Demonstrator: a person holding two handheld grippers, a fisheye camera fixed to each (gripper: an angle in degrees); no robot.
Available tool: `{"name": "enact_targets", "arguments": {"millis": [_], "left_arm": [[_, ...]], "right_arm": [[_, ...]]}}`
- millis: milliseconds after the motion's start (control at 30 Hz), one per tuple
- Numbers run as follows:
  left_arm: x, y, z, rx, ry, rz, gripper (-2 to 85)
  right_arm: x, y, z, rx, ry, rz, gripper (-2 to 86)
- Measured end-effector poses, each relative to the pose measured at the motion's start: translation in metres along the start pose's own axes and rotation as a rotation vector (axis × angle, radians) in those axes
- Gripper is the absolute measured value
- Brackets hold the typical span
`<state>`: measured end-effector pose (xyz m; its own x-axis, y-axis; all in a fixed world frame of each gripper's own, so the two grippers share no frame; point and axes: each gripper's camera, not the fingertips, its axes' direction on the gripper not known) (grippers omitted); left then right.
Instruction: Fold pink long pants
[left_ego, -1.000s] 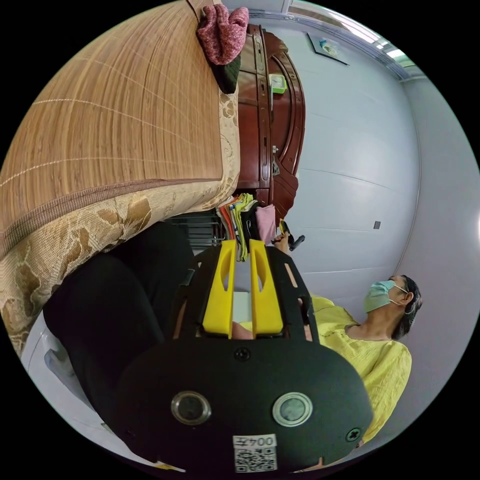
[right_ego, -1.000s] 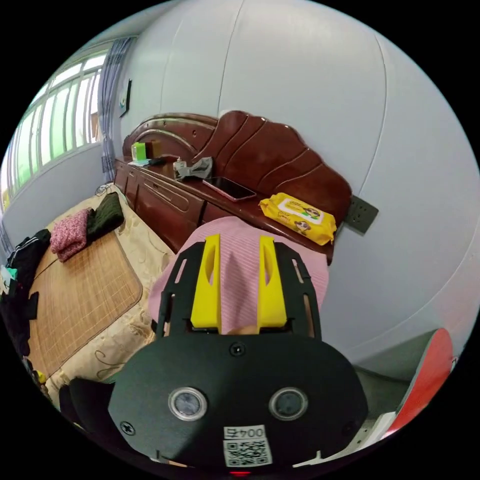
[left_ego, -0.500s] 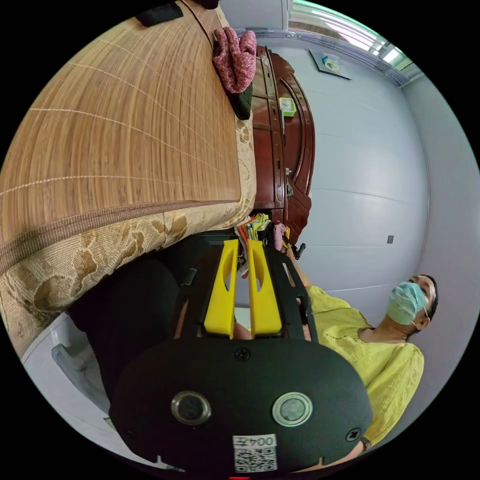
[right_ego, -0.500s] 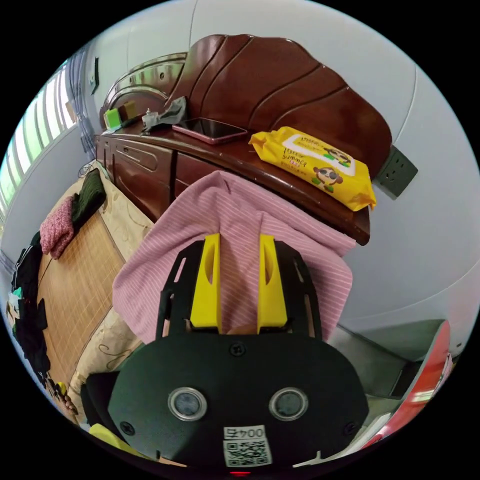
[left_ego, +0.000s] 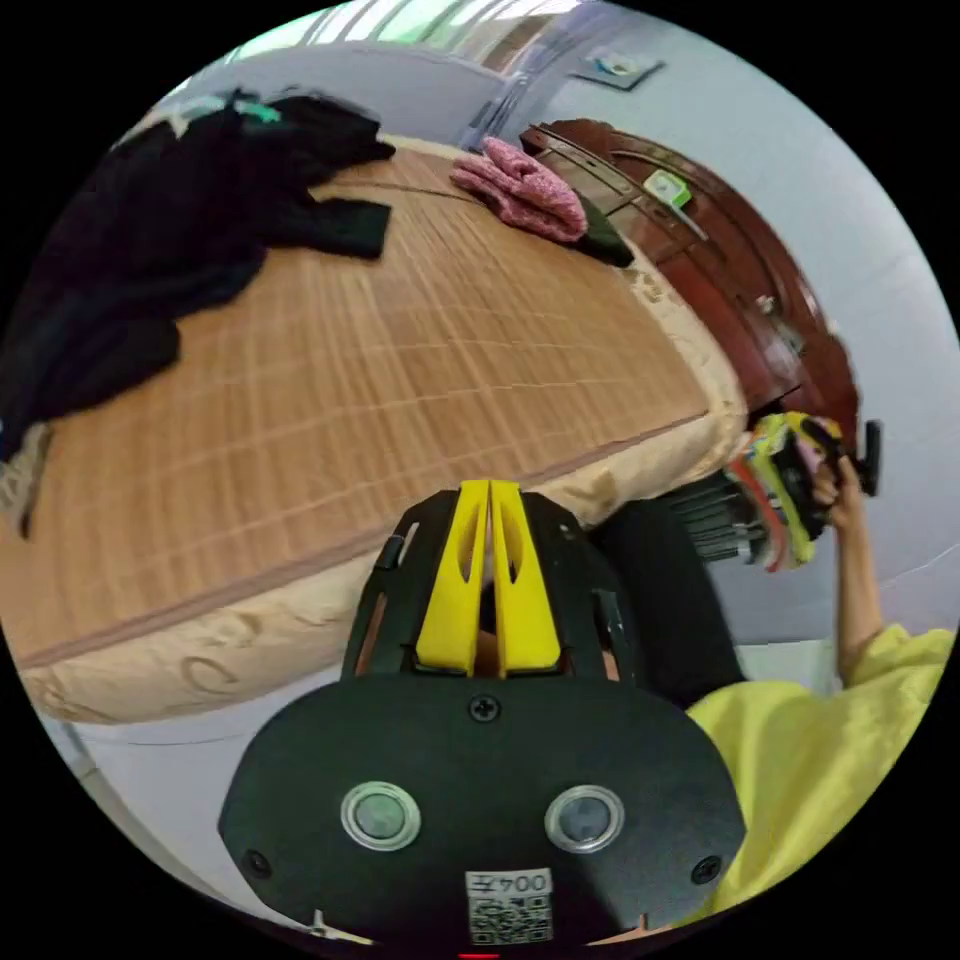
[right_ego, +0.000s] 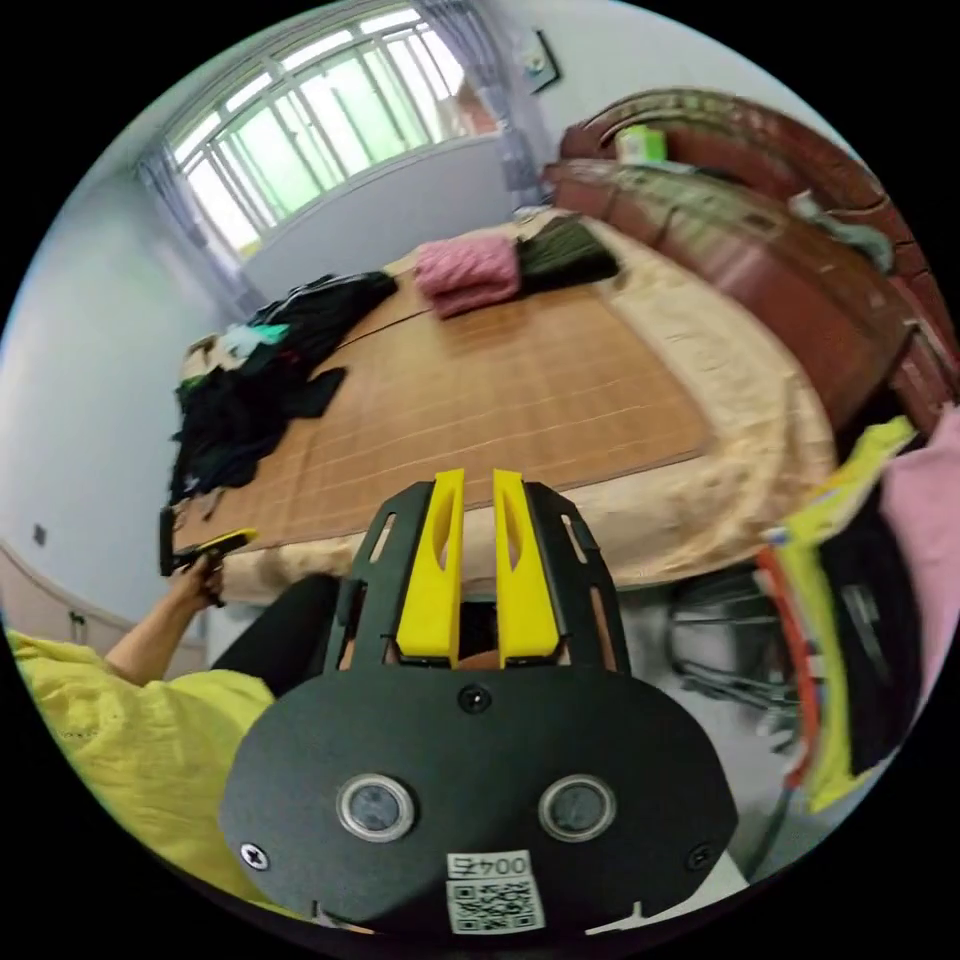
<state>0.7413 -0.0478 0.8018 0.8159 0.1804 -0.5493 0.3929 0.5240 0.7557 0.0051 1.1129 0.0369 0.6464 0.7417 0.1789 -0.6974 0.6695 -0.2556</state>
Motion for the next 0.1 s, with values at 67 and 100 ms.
{"name": "enact_targets", "arguments": {"millis": [67, 100], "left_arm": [[-0.003, -0.004, -0.015, 0.033, -0.130, 0.023, 1.6], [-0.009, -0.010, -0.026, 0.053, -0.206, 0.016, 2.1]], "right_arm": [[-0.043, -0.007, 0.063, -0.047, -0.093, 0.031, 4.3], [-0.069, -0.013, 0.100, -0.072, -0.134, 0.061, 3.6]]}}
